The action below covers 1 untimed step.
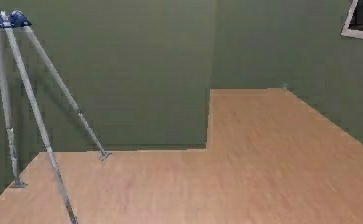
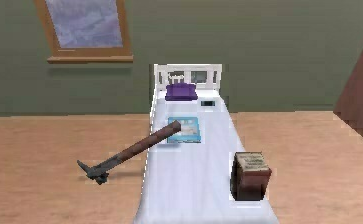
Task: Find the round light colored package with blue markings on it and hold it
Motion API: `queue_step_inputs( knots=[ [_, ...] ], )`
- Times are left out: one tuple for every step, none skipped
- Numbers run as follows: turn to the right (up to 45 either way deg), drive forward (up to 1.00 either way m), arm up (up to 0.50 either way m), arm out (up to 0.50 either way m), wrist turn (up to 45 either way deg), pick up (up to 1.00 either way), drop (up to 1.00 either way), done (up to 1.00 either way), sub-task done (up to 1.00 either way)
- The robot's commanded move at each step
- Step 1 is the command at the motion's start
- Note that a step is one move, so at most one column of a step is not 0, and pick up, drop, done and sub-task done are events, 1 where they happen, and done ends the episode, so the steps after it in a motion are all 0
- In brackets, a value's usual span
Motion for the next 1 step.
queue_step_inputs(
  knots=[
    [-6.0, 0.0, 0.0, 0.0, 0.0, 0.0, 0.0, 0.0, 0.0]
  ],
)
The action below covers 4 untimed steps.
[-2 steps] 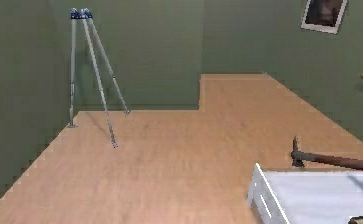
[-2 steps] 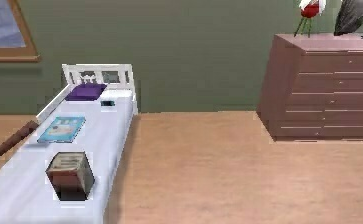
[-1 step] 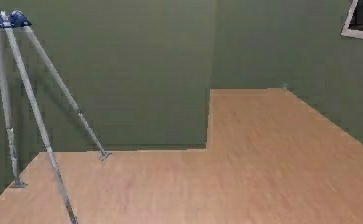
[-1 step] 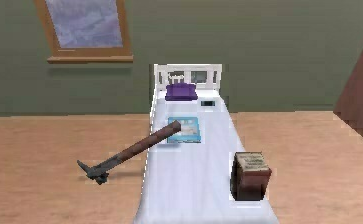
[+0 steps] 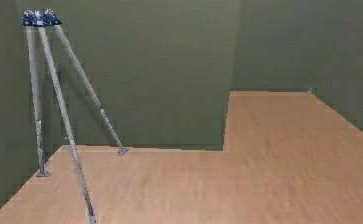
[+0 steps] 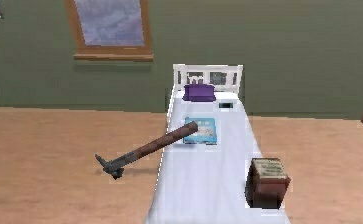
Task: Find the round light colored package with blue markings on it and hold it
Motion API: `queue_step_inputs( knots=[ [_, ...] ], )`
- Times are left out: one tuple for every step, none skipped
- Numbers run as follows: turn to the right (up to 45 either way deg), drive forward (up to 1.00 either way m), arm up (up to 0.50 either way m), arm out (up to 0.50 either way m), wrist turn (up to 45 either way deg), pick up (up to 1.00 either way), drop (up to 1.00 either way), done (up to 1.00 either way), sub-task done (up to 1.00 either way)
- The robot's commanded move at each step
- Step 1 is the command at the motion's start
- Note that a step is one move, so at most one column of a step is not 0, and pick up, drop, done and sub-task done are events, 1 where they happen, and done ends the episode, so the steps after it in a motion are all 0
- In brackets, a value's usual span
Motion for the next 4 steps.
queue_step_inputs(
  knots=[
    [0.0, 0.35, 0.0, 0.0, 0.0, 0.0, 0.0, 0.0, 0.0],
    [27.0, 0.0, 0.0, 0.0, 0.0, 0.0, 0.0, 0.0, 0.0],
    [0.0, 1.0, 0.0, 0.0, 0.0, 0.0, 0.0, 0.0, 0.0],
    [0.0, 1.0, 0.0, 0.0, 0.0, 0.0, 0.0, 0.0, 0.0]
  ],
)
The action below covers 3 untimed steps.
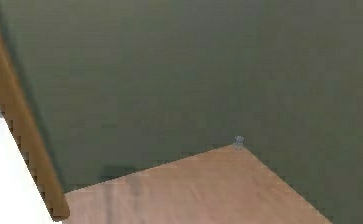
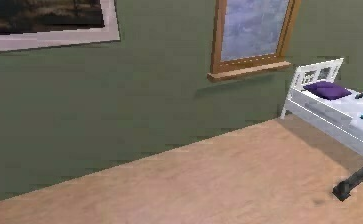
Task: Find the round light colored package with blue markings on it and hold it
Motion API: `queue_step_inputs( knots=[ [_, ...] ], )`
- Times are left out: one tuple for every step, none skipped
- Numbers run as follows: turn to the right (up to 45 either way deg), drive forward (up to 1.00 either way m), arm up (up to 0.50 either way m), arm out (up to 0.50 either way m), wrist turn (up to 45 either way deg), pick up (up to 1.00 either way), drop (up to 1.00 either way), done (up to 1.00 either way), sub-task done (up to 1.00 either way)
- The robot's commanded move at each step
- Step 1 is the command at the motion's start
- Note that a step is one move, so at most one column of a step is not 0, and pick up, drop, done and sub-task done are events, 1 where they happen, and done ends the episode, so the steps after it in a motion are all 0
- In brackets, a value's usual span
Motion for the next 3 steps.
queue_step_inputs(
  knots=[
    [3.0, 0.0, 0.0, 0.0, 0.0, 0.0, 0.0, 0.0, 0.0],
    [45.0, 0.0, 0.0, 0.0, 0.0, 0.0, 0.0, 0.0, 0.0],
    [42.0, 0.0, 0.0, 0.0, 0.0, 0.0, 0.0, 0.0, 0.0]
  ],
)
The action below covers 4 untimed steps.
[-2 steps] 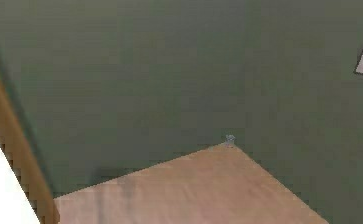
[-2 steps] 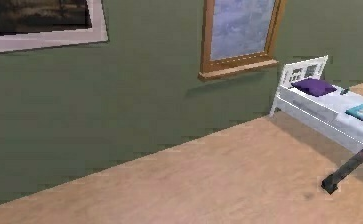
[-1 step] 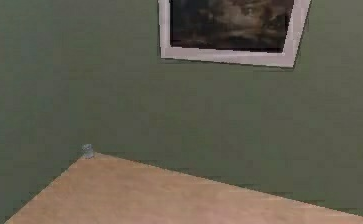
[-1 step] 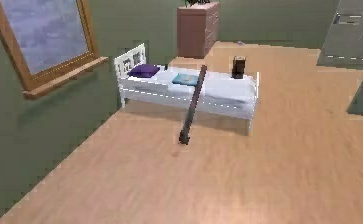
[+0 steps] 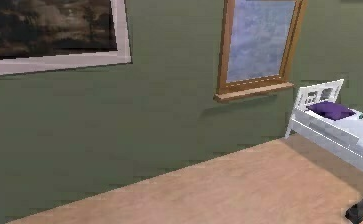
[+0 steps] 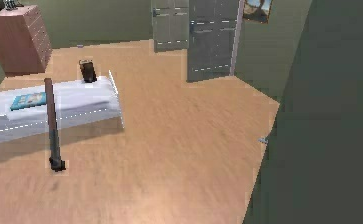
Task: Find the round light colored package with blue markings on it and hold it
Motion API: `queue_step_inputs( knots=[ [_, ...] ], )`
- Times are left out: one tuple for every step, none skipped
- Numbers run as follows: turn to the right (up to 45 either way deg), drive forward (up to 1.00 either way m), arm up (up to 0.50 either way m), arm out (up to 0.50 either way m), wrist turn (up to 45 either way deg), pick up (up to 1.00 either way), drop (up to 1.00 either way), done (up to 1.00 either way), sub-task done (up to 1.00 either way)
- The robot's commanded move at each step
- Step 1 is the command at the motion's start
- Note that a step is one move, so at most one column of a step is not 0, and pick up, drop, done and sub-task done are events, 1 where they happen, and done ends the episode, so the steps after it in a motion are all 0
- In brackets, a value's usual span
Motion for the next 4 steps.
queue_step_inputs(
  knots=[
    [3.0, 0.0, 0.0, 0.0, 0.0, 0.0, 0.0, 0.0, 0.0],
    [0.0, 0.2, 0.0, 0.0, 0.0, 0.0, 0.0, 0.0, 0.0],
    [-45.0, 0.0, 0.0, 0.0, 0.0, 0.0, 0.0, 0.0, 0.0],
    [-36.0, 0.0, 0.0, 0.0, 0.0, 0.0, 0.0, 0.0, 0.0]
  ],
)
